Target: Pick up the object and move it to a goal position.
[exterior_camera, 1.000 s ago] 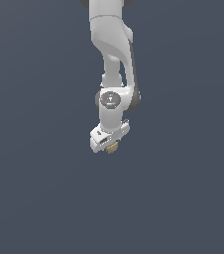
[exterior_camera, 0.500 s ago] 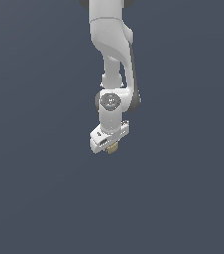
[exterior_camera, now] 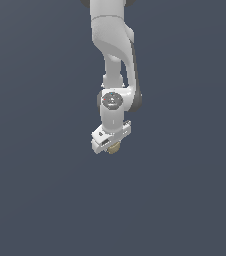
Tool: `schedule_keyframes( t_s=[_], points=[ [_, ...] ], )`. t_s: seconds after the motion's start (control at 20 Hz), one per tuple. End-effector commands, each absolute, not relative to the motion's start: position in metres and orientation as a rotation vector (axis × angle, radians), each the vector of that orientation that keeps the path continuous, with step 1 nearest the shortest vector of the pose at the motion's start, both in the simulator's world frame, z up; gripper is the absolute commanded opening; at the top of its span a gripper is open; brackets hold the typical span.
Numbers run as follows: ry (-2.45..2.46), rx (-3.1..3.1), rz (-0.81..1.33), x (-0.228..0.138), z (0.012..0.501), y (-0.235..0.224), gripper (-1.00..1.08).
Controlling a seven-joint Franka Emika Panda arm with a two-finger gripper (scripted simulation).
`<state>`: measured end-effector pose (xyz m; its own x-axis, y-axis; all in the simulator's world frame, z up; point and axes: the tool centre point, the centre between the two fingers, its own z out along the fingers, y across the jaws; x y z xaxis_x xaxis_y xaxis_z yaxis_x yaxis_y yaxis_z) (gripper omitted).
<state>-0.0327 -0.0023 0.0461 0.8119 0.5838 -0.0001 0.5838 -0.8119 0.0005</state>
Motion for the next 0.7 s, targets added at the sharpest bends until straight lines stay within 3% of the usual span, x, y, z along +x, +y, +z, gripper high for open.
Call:
schedule_keyframes(
  t_s=[0.0, 0.65],
  points=[
    [0.964, 2.989, 0.001, -0.034, 0.053, 0.002, -1.0],
    [0.965, 2.987, 0.0, -0.053, 0.14, 0.055, -1.0]
  ],
)
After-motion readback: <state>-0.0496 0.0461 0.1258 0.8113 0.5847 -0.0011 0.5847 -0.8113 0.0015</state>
